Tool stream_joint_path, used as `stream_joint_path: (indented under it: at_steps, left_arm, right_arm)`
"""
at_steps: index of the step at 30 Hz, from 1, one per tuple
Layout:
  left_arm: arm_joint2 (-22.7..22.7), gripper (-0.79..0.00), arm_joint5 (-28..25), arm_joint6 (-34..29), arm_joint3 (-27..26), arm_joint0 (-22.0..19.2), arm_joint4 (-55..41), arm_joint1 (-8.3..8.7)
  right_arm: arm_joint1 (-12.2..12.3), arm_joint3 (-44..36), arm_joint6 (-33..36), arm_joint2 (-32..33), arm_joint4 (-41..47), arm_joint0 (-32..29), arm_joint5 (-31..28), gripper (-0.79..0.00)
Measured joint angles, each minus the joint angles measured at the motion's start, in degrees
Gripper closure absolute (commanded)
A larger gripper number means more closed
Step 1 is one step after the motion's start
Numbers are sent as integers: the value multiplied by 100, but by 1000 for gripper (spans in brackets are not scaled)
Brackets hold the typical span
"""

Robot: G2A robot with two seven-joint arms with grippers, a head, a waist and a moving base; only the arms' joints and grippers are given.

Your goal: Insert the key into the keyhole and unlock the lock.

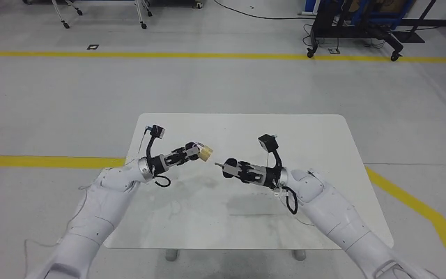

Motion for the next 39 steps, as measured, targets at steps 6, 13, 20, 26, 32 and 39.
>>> stream_joint_path:
  at_steps: [6, 13, 20, 26, 32, 39]
  left_arm:
    - [462, 0, 651, -1278, 434, -279, -1739, -283]
    - [649, 0, 1329, -2116, 875, -572, -2794, -534]
    - [693, 0, 1482, -2267, 1067, -661, -2724, -672]
    - [623, 0, 1500, -2287, 1104, -673, -2600, -734]
    - [617, 0, 1410, -2196, 936, -691, -1915, -702]
    - [509, 0, 1462, -2248, 620, -591, -1764, -631]
  right_arm:
    - [-129, 81, -925, 50, -457, -30, -245, 0]
    - [-274, 53, -2303, 212, -1480, -184, -67, 0]
    - [-337, 9, -2686, 267, -1955, -294, -97, 0]
    - [-357, 20, -2827, 370, -1794, -378, -427, 0]
    - [-335, -2, -2900, 591, -1429, -470, -496, 0]
    - [-417, 125, -2871, 536, -1713, -338, -108, 0]
